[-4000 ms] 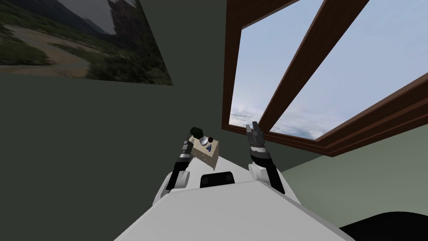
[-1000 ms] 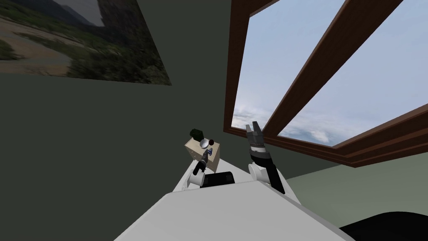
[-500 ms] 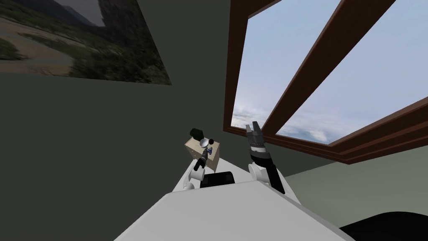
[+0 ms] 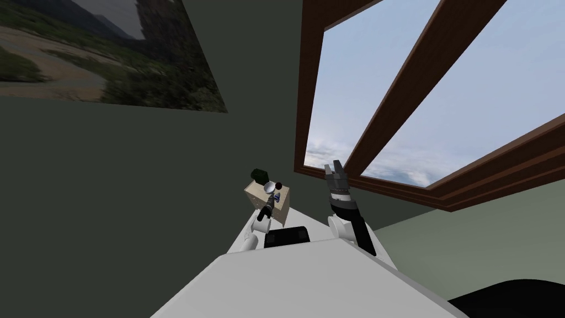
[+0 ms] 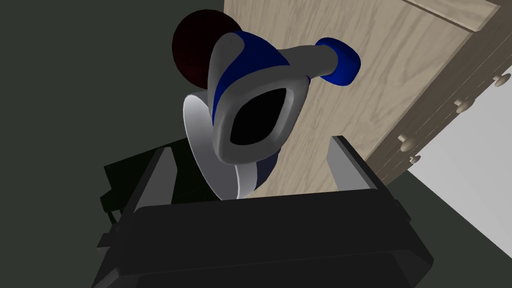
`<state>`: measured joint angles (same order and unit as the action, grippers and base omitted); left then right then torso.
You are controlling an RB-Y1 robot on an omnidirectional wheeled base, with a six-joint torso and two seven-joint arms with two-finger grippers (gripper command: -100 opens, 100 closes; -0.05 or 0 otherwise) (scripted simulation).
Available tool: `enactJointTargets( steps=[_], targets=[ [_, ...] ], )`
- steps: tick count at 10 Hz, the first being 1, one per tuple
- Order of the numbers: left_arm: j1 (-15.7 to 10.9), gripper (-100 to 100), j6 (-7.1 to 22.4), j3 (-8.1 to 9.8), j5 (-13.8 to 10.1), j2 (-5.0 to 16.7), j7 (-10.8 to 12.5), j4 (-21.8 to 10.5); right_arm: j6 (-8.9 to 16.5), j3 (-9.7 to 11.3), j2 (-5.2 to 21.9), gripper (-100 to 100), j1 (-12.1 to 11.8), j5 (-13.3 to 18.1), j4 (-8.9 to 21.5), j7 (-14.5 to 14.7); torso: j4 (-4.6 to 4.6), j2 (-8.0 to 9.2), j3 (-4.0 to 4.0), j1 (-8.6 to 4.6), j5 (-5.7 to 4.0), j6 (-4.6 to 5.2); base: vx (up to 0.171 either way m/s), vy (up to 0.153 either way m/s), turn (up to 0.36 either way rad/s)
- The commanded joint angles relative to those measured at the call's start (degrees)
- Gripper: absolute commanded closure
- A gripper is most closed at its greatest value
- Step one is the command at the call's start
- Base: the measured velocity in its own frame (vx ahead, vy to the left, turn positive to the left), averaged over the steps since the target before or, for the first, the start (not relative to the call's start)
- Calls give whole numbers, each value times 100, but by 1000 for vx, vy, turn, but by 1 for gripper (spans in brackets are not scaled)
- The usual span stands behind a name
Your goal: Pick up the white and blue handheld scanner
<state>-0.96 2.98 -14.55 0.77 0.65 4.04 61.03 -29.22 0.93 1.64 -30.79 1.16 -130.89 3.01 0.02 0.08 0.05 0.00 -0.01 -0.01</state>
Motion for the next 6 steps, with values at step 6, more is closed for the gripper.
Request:
enactJointTargets(
  steps=[6],
  targets=[
    [-730,-100,-290,240,2,-76,83,-1063,0,0,0,0,0,0,0,0,2,5,3,0,0,1,-32,4,-10]
  ],
)
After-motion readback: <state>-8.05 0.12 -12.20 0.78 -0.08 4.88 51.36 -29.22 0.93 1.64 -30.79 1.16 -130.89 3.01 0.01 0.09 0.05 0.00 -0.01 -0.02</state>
